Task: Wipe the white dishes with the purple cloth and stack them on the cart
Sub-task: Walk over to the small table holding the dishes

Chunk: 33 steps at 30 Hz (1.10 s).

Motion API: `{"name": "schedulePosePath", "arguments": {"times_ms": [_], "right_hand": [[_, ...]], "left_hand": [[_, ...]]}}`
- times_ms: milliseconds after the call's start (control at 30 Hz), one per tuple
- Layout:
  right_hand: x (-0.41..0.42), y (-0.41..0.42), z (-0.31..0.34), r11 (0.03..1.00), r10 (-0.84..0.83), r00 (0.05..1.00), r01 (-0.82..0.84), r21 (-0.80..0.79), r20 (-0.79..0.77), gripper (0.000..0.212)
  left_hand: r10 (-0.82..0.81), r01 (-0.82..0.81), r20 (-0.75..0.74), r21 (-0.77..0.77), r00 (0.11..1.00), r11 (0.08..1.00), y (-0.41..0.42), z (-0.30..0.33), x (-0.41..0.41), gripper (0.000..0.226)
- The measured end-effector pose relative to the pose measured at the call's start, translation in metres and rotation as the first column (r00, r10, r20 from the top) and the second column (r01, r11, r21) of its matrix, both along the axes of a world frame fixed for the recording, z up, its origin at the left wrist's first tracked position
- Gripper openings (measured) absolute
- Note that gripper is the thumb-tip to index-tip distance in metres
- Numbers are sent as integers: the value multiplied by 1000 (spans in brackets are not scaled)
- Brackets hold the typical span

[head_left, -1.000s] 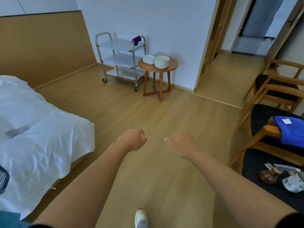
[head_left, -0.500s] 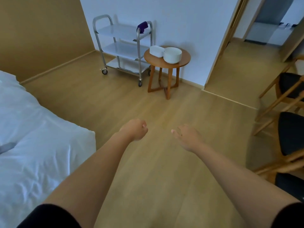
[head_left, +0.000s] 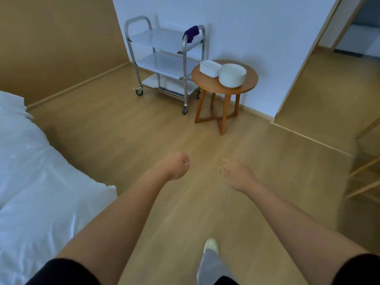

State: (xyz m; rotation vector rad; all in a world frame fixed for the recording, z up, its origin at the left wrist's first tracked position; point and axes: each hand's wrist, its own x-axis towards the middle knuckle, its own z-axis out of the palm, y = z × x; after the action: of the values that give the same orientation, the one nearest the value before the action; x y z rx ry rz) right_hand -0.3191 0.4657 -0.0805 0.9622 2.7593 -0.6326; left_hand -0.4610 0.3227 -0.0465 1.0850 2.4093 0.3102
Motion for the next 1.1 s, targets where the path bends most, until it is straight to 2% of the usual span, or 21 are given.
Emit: {"name": "schedulePosePath", "arguments": {"times_ms": [233, 333, 400, 533, 733, 967, 1100], "right_hand": [[-82, 112, -4, 999, 46, 998, -46, -3, 33, 45], [-115, 150, -9, 997, 71, 996, -71, 7, 47, 47], [-134, 169, -13, 996, 84, 995, -84, 8, 57, 48], [-176, 198, -20, 992, 124, 991, -125, 17, 44, 45], [-252, 233, -26, 989, 147, 989, -147, 11, 7, 43], [-379, 285, -34, 993, 117, 993, -117, -20, -3, 42], [-453, 316, -28, 996, 90, 995, -89, -28, 32, 43]], "left_hand": [[39, -39, 54, 0, 998, 999, 107, 2, -70, 31], [46, -46, 66, -7, 997, 999, 137, -5, -97, 22], [55, -53, 64, -25, 996, 998, 153, -7, -117, 18], [99, -98, 42, -24, 994, 995, 182, -7, -165, 32], [90, -90, 33, -6, 995, 996, 227, -15, -239, 28], [57, -56, 70, -27, 996, 998, 292, -29, -374, 28], [9, -7, 44, -39, 999, 999, 331, -23, -459, 28]]}}
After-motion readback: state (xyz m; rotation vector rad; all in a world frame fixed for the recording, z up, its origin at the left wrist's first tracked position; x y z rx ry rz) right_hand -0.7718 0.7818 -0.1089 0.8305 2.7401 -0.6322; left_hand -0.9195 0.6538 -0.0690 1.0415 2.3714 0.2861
